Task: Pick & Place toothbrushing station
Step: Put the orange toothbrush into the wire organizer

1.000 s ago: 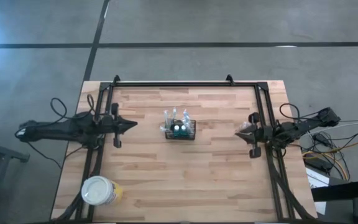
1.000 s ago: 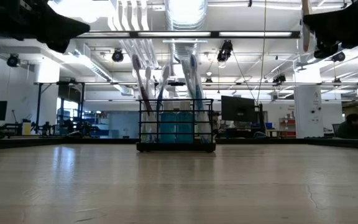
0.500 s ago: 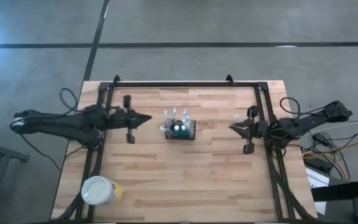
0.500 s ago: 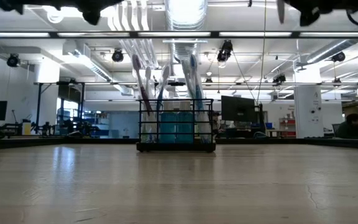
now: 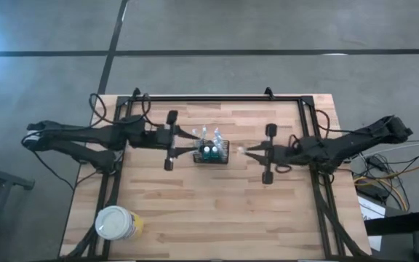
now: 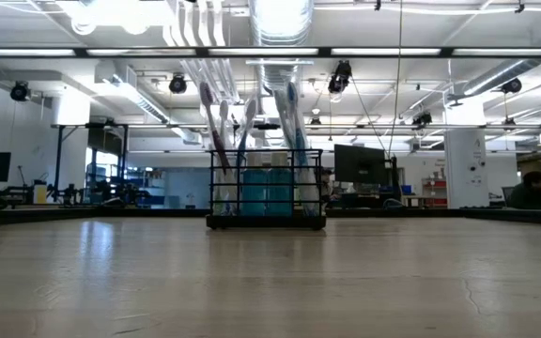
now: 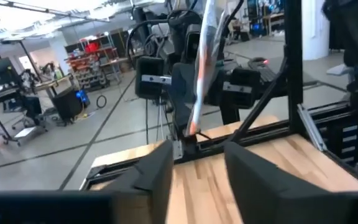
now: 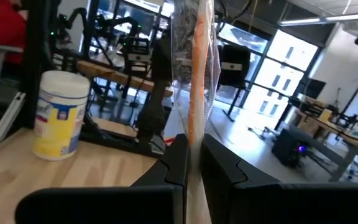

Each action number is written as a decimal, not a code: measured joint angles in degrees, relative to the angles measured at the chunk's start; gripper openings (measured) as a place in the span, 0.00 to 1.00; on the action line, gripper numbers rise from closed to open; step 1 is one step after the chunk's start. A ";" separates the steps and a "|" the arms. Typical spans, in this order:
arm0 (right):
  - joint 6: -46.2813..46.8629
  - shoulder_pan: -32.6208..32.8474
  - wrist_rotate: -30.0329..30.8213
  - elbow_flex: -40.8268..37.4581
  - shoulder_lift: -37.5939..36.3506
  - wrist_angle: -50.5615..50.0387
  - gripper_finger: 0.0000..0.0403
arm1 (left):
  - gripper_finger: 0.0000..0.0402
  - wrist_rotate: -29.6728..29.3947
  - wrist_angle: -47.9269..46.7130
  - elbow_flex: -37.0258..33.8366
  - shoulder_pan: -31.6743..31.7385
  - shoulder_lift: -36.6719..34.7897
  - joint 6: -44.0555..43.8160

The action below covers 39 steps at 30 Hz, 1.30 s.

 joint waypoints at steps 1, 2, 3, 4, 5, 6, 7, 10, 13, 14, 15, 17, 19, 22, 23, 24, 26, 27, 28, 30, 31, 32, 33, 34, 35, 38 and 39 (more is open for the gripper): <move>0.07 -1.08 -1.39 0.62 1.08 0.65 0.05 | 0.40 -0.02 -0.02 0.72 0.02 0.75 0.10; 0.30 -2.09 -2.98 0.88 2.20 1.59 0.05 | 0.44 -0.04 0.24 1.38 0.04 1.62 0.37; 0.77 -3.23 -4.56 1.15 3.42 2.86 0.05 | 0.47 -0.10 0.84 1.80 0.07 2.39 0.75; 1.39 -4.42 -6.15 1.45 4.73 4.67 0.05 | 0.51 -0.09 1.45 2.01 0.07 3.09 1.42; 1.83 -5.67 -7.81 1.52 5.72 6.02 0.05 | 0.54 -0.07 2.69 2.20 0.04 3.71 2.03; 2.42 -6.92 -9.56 1.47 6.60 6.83 0.05 | 0.56 -0.07 4.41 2.36 0.04 4.20 2.42; 3.13 -8.31 -11.54 1.43 7.56 8.29 0.05 | 0.58 -0.05 5.86 2.48 0.06 4.47 2.68; 6.02 -11.46 -16.37 1.43 10.45 11.99 0.05 | 0.62 -0.02 8.82 2.50 0.33 5.48 3.08; 7.17 -12.73 -19.91 2.33 14.12 14.85 0.05 | 0.63 -0.07 9.09 2.49 0.88 6.54 2.99; 7.26 -12.94 -20.27 3.02 15.48 14.58 0.05 | 0.63 -0.07 9.03 2.50 1.11 6.85 2.70; 7.17 -13.06 -20.42 4.03 16.90 14.81 0.05 | 0.63 -0.07 9.09 2.67 1.33 7.32 2.44; 6.45 -13.27 -20.39 5.40 19.00 14.63 0.05 | 0.63 -0.04 9.33 3.08 1.61 8.38 1.88; 5.97 -13.29 -20.23 7.29 21.25 14.86 0.05 | 0.62 -0.04 9.25 3.29 1.72 9.39 1.68; 5.83 -13.44 -20.31 8.80 22.96 14.14 0.05 | 0.62 1.39 9.02 3.65 1.73 10.41 1.26; 5.78 -13.55 -20.41 9.01 23.31 14.39 0.05 | 0.62 1.74 9.00 3.71 1.73 10.59 1.08; 5.76 -13.69 -20.43 8.99 23.42 14.33 0.05 | 0.62 2.04 9.05 3.72 1.73 10.83 1.04; 5.78 -13.88 -20.26 8.99 23.47 14.33 0.05 | 0.62 2.44 8.74 3.76 1.73 10.87 0.90; 5.78 -13.90 -20.19 8.97 23.47 14.33 0.05 | 0.62 2.47 8.51 3.75 1.73 10.87 0.79; 5.78 -13.93 -20.19 8.91 23.41 14.23 0.05 | 0.62 2.48 8.73 3.75 1.73 10.84 0.52; 5.78 -13.88 -20.21 8.84 23.31 14.18 0.05 | 0.62 2.56 8.86 3.75 1.73 10.40 0.34; 5.78 -13.84 -20.24 8.84 23.30 14.18 0.05 | 0.62 2.58 9.20 3.75 1.73 10.26 0.17; 5.78 -13.79 -20.24 8.84 23.29 14.12 0.05 | 0.62 2.69 9.49 3.75 1.73 10.21 0.16; 5.78 -13.79 -20.24 8.83 23.30 14.01 0.05 | 0.61 2.90 9.53 3.75 1.73 10.19 0.13; 5.78 -13.82 -20.24 8.82 23.38 13.98 0.05 | 0.59 3.15 9.51 3.75 1.73 10.21 0.05; 5.78 -13.85 -20.23 8.82 23.45 13.97 0.05 | 0.57 3.53 9.49 3.75 1.73 10.26 0.01; 5.78 -13.88 -20.21 8.80 23.51 13.83 0.05 | 0.47 3.95 9.51 3.75 1.73 10.32 -0.06; 5.78 -13.86 -20.21 8.80 23.51 13.83 0.05 | 0.43 3.96 9.51 3.76 1.73 10.32 -0.21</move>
